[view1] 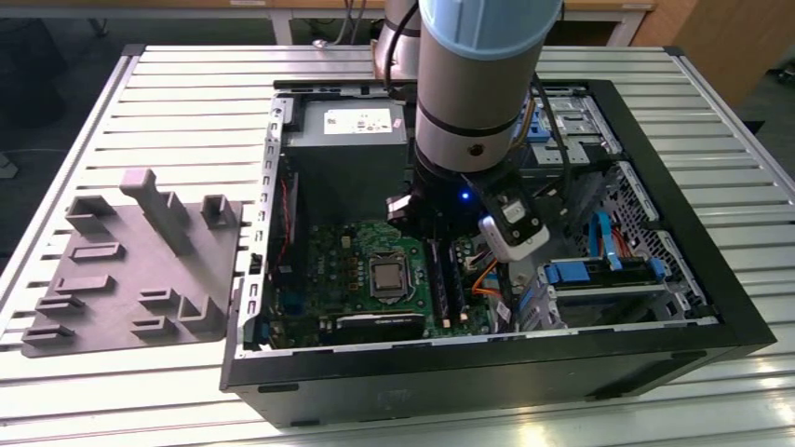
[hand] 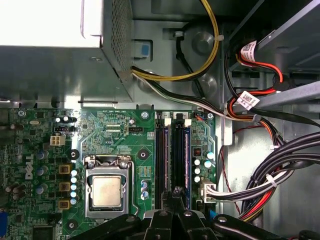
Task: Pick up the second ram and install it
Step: 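Press down the second ram until it locks into place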
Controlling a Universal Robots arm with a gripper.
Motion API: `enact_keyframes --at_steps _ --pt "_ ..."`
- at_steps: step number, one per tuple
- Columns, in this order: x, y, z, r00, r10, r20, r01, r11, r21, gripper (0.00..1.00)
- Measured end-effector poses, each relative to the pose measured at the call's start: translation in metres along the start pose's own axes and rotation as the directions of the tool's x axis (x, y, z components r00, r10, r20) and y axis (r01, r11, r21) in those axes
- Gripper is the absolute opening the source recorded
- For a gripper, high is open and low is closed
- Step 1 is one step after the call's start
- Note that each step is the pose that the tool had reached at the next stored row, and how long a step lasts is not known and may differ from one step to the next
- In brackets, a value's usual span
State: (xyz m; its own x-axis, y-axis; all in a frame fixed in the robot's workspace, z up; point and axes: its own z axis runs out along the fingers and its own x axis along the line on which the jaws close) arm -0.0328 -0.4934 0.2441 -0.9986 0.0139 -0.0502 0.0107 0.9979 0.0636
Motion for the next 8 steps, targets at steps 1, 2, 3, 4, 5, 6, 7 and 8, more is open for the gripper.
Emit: enact_keyframes --at_steps 1,2,3,4,5,6,7,8 --pt "0.0000 -0.0002 0.0000 1.0000 0.000 0.0000 0.000 1.0000 -0.0001 0.11" --pt "0.0000 -0.0004 0.0000 1.0000 0.000 0.0000 0.000 1.0000 0.0000 0.11" --pt "0.0000 -0.0007 -0.0001 1.0000 0.000 0.0000 0.000 1.0000 0.0000 0.11" --pt "0.0000 -0.0009 0.0000 1.0000 0.000 0.0000 0.000 1.0000 0.0000 0.11" --pt "0.0000 -0.0011 0.0000 1.0000 0.000 0.0001 0.000 1.0000 -0.0001 0.11" --pt "0.0000 -0.0014 -0.0001 1.0000 0.000 0.0000 0.000 1.0000 0.0000 0.11" --pt "0.0000 -0.0017 -0.0001 1.0000 0.000 0.0000 0.000 1.0000 0.0000 0.11" --pt "0.0000 -0.0019 -0.0001 1.0000 0.000 0.0001 0.000 1.0000 0.0000 0.11"
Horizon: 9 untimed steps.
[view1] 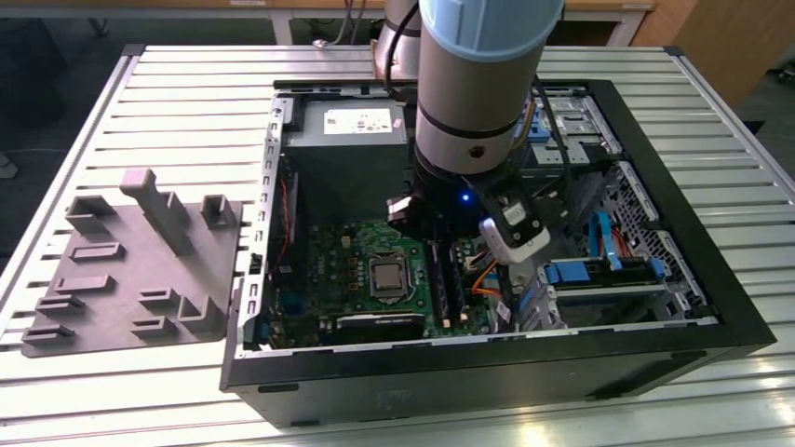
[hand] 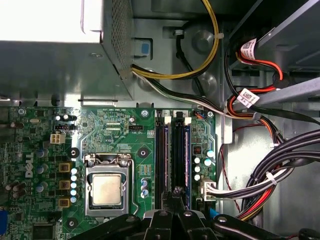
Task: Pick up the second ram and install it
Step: 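Press down the second ram until it locks into place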
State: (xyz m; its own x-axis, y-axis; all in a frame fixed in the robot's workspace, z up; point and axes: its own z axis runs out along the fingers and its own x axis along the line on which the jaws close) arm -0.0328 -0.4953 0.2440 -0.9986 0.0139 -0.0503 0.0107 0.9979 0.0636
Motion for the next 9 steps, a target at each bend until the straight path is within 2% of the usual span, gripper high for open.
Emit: enact_keyframes --at_steps 9 --pt "0.0000 -0.0022 -0.0001 1.0000 0.000 0.0000 0.000 1.0000 0.0000 0.11"
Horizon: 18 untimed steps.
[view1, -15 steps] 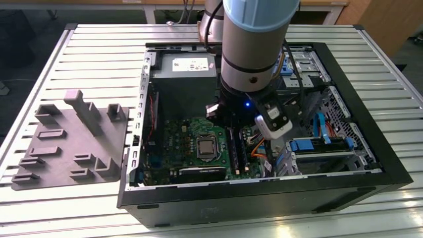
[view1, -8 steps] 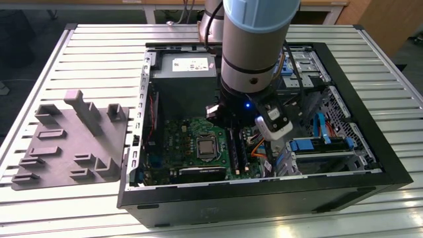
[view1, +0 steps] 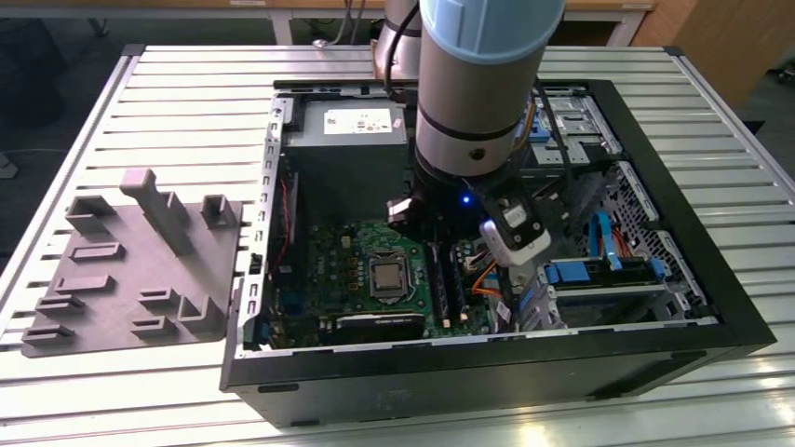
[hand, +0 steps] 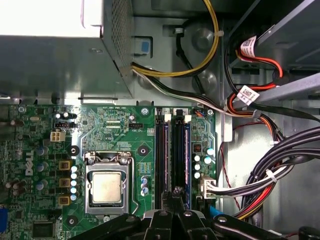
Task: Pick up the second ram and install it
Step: 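Press down the second ram until it locks into place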
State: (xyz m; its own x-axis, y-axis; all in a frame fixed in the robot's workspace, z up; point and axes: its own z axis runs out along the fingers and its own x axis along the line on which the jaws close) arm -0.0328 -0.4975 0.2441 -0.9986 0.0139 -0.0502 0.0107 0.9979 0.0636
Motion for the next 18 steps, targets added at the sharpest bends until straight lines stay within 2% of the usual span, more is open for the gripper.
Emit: enact_keyframes --at_steps 18 --pt "-0.0001 -0.0047 -0.0003 1.0000 0.000 0.0000 0.000 1.0000 -0.0001 0.11"
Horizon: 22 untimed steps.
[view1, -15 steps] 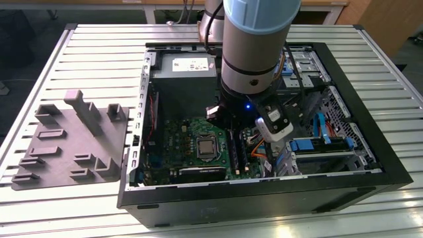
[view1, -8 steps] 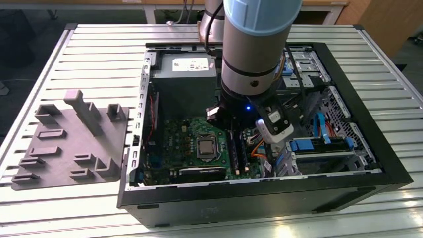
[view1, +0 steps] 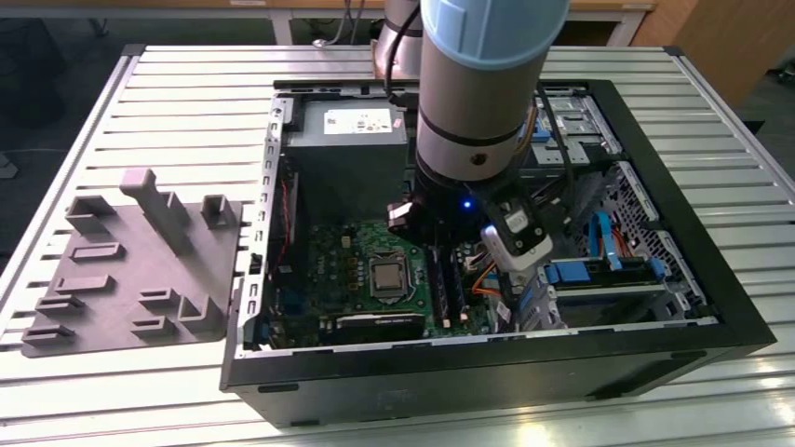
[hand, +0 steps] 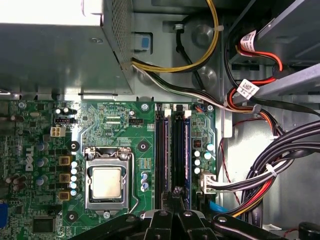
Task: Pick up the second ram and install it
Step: 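Press down the second ram until it locks into place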
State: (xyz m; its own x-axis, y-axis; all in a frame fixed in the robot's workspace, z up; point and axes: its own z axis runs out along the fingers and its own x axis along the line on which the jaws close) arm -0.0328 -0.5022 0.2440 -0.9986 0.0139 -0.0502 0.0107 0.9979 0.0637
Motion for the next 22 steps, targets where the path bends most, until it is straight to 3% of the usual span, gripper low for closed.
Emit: enact_keyframes --at_steps 22 --pt "-0.0001 -0.0063 -0.0002 1.0000 0.000 0.0000 0.000 1.0000 0.0001 0.11"
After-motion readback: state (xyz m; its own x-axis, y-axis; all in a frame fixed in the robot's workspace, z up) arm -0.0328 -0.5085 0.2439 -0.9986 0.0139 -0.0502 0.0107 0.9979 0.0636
